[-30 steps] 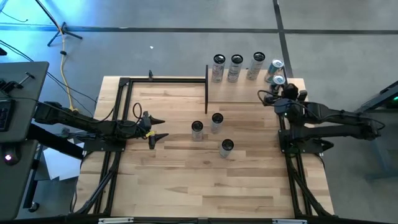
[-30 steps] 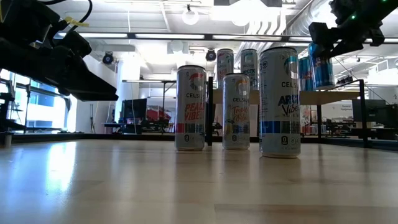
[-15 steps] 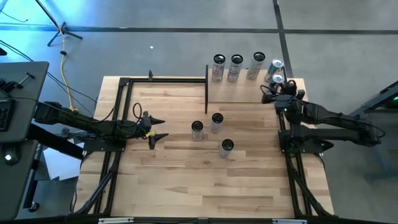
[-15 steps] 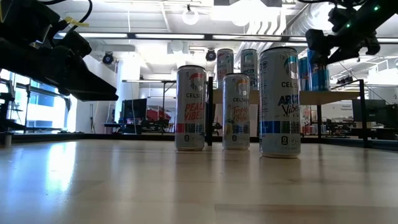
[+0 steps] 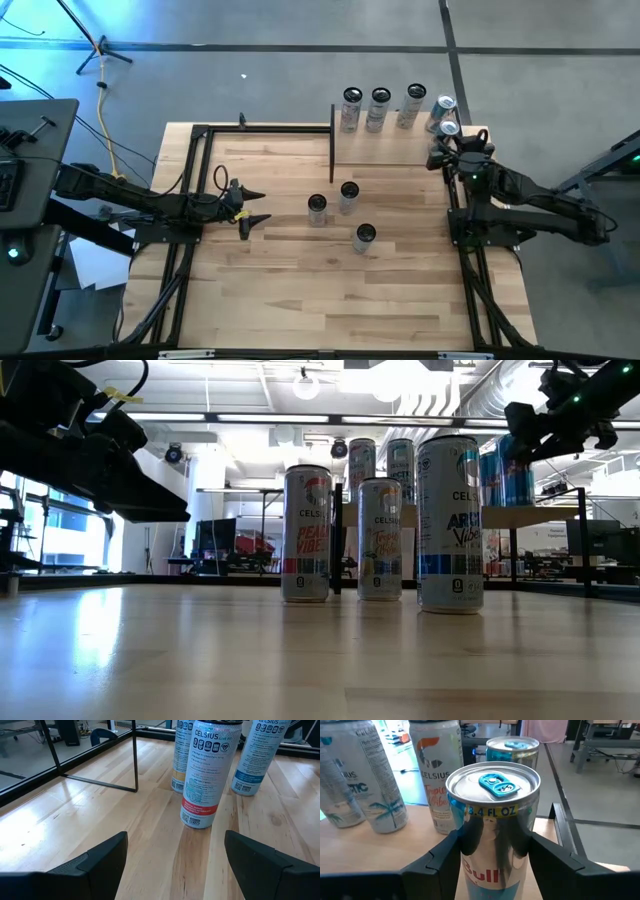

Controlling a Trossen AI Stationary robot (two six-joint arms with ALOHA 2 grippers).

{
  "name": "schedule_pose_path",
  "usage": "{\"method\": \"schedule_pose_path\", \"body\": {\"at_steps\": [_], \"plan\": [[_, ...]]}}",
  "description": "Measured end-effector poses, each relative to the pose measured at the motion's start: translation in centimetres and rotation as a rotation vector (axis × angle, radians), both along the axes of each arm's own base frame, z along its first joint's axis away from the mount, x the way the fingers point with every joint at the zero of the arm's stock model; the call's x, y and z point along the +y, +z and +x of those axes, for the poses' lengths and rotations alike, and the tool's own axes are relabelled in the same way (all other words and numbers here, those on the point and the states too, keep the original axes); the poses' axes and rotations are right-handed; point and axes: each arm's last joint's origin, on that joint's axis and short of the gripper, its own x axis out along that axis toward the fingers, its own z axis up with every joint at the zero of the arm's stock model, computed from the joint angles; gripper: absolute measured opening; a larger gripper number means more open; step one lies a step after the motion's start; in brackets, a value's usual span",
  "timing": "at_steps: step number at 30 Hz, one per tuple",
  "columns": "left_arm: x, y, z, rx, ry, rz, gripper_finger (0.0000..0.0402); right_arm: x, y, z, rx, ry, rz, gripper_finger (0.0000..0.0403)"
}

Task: Place canned beverage on shelf
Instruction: Put the blue soda can on the shelf aligned with the blue soda can

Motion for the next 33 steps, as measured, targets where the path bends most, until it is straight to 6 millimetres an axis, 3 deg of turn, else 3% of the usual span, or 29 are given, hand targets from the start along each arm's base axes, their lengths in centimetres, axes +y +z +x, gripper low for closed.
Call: {"method": "schedule_pose_path", "body": {"at_steps": [33], "plan": [[0.00, -0.01, 0.00, 0.001, 0.000, 0.000, 0.0305, -0.94, 0.12, -0.69, -0.016, 0.007, 0.038, 0.0200]]}}
